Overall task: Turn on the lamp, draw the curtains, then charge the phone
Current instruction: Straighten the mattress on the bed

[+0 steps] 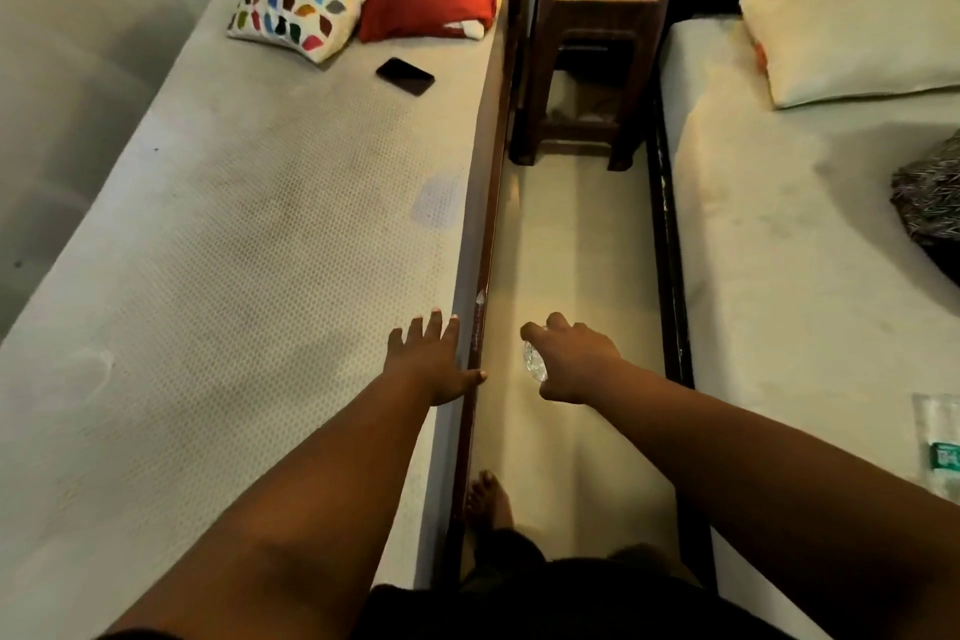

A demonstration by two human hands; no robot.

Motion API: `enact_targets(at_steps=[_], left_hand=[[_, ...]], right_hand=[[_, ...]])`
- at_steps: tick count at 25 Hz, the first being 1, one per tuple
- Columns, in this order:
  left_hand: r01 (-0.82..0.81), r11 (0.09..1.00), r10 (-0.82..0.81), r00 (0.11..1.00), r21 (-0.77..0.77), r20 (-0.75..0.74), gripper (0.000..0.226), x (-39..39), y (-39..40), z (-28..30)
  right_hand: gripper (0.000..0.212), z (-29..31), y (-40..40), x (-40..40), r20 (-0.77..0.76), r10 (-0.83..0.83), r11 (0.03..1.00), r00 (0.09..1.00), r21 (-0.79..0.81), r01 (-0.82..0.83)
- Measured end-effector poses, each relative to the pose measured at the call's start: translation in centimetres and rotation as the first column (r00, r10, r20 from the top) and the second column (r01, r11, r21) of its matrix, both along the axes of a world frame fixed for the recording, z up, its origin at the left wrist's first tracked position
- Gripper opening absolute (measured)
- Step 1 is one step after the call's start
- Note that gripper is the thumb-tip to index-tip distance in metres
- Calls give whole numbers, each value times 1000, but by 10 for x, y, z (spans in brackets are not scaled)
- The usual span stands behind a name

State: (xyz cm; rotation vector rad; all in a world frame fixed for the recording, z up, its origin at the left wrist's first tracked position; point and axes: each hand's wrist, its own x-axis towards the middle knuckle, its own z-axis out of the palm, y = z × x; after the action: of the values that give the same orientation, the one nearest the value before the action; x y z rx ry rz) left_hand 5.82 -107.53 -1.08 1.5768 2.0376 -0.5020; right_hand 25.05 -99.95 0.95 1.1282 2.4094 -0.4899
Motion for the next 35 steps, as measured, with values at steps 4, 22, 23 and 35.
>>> enact_targets(at_steps=[4,22,23,35], left_hand=[[45,999,-46,998,22,32,96,3,92,8],[-88,995,84,993,46,86,101,-8,457,19],[-94,995,91,992,33,89,102,-16,473,16],[-97,987,89,993,127,74,102,-154,722,65]], right_hand=[[68,8,79,-1,-45,-84,996,995,2,84],[61,39,479,3,-88,-99,994,991,30,102],[61,37,498,-3,-86,-103,994,991,28,106],[62,55,713,-101,-68,-283,959,957,13,284]])
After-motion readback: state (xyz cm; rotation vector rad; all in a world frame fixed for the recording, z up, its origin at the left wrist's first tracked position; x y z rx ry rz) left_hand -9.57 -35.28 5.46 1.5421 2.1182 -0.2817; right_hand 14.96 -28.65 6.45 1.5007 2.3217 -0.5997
